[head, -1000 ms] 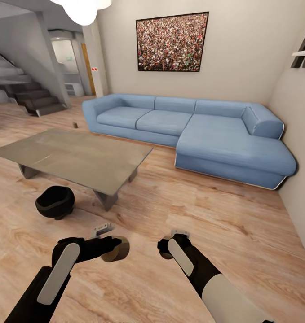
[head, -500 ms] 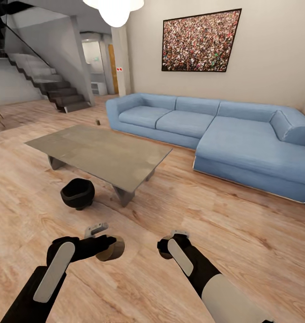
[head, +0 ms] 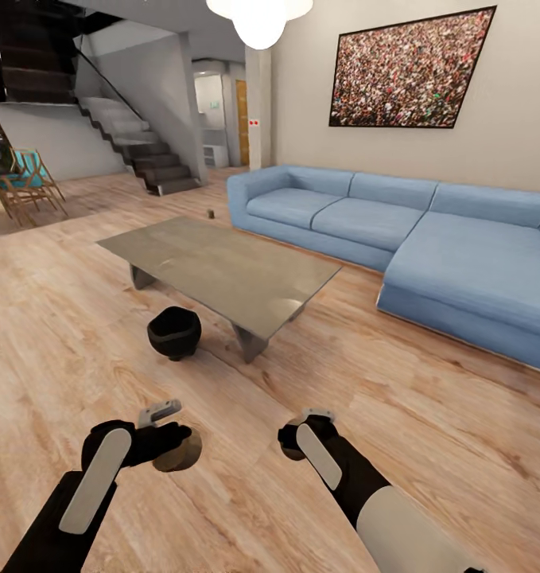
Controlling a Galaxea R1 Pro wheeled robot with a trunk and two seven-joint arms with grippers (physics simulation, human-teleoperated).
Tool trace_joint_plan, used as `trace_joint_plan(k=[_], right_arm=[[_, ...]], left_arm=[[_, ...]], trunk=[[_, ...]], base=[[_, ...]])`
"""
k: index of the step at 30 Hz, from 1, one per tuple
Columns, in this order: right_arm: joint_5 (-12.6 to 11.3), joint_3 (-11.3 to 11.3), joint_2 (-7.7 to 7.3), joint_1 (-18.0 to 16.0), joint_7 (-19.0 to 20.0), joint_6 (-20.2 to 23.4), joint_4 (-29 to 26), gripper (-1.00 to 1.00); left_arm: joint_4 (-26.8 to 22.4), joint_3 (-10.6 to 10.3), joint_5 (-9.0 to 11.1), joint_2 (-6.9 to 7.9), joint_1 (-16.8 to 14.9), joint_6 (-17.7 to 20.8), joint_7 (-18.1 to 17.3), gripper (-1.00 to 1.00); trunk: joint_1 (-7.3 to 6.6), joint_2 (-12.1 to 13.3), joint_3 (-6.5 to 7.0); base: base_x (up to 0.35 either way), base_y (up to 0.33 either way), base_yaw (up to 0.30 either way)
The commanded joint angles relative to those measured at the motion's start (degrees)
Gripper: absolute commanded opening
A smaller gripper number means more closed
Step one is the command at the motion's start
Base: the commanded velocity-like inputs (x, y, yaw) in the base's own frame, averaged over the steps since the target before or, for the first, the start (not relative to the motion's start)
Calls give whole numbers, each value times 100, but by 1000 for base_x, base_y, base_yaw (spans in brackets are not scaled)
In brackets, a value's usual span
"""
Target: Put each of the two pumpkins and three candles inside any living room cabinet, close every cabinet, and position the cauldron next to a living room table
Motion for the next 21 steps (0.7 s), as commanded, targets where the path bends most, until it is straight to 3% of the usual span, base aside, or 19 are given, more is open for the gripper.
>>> trace_joint_plan(k=[1,4,8,21], right_arm=[[-47,19,-1,-5,-55,6,-9,-100],[-47,20,2,-5,-54,7,-9,-100],[-43,27,3,-5,-62,9,-9,-100],[37,48,3,-5,-63,6,-15,-100]], left_arm=[[33,-10,74,4,-12,-9,110,-100],[79,39,75,6,-18,-10,184,-100],[94,252,71,9,-21,-10,210,-100],[92,334,108,47,-21,-1,160,-100]], trunk=[[-1,-3,-5],[-1,-3,-5],[-1,-3,-5],[-1,-3,-5]], base=[[0,0,290],[0,0,290],[0,0,290],[0,0,290]])
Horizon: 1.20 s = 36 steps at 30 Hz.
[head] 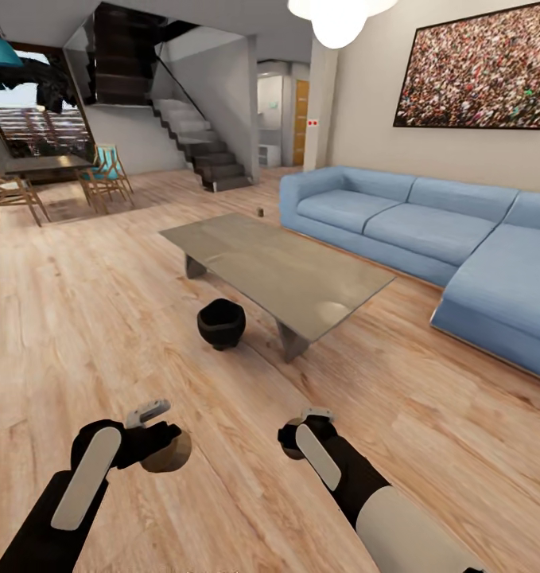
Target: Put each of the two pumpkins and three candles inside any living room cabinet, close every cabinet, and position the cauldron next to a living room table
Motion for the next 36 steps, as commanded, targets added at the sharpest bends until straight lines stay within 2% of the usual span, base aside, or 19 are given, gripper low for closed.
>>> trace_joint_plan(k=[1,4,7,36], right_arm=[[-45,22,-4,-5,-56,1,-11,-100],[-44,28,-4,-5,-56,-2,-12,-100],[-44,32,-4,-5,-56,-2,-12,-100],[-35,33,-4,-5,-64,-11,-12,-100]], left_arm=[[-2,51,61,5,-5,7,54,-100],[-1,181,68,5,-5,10,45,-100],[0,217,73,5,-5,11,40,-100],[0,227,70,5,-5,11,25,-100]], trunk=[[-1,-2,-5],[-1,-2,-6],[-1,-2,-11],[-1,-2,-68]], base=[[0,0,290],[0,0,290],[0,0,290],[21,0,290]])
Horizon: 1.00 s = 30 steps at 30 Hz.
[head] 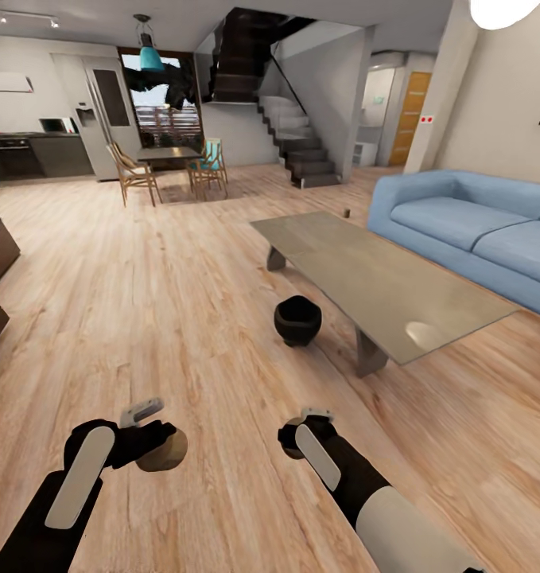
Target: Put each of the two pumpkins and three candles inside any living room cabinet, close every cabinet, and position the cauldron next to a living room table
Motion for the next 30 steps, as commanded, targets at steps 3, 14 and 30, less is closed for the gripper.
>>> trace_joint_plan(k=[3,14,30], right_arm=[[-49,20,-3,-5,-53,4,-8,-100],[-48,20,-3,-5,-38,-5,-13,-100],[-47,28,-3,-5,14,-47,-25,-100]], left_arm=[[-5,0,63,0,-5,8,56,-100],[-5,0,63,7,-5,8,55,-100],[-5,9,62,9,-5,8,48,-100]], trunk=[[0,-2,-11],[0,-2,-33],[0,-2,-54]], base=[[92,0,290],[241,102,290],[292,186,190]])
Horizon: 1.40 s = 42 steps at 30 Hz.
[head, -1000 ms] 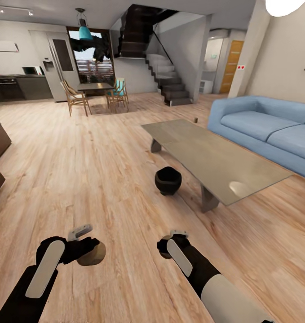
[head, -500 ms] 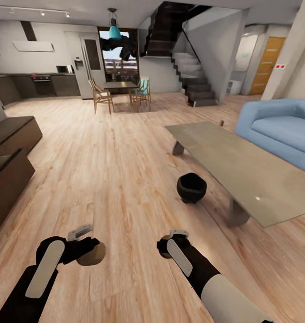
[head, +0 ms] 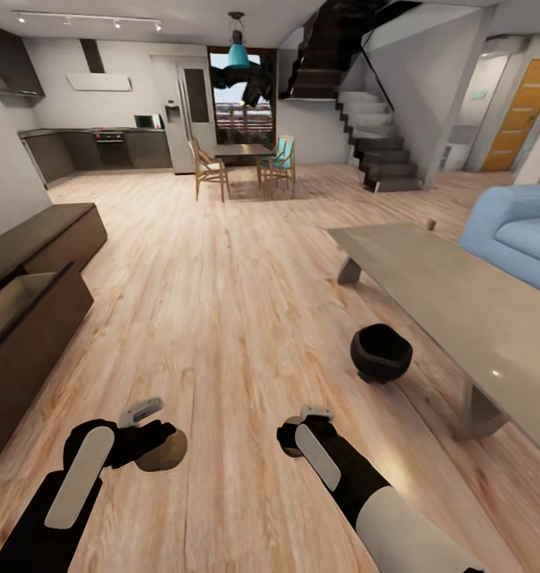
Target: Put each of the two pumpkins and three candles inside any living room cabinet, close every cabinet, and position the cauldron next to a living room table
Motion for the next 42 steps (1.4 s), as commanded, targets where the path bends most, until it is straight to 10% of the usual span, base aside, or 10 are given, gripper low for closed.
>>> trace_joint_plan(k=[1,42], right_arm=[[-46,20,-2,-6,-56,4,-7,-100],[-46,29,15,-6,-35,-15,-43,-100]], left_arm=[[-5,-4,66,1,-4,6,55,-100],[-22,-131,64,-8,5,6,37,-100]], trunk=[[2,-2,-5],[2,-3,-5]], base=[[292,187,6],[230,28,28]])
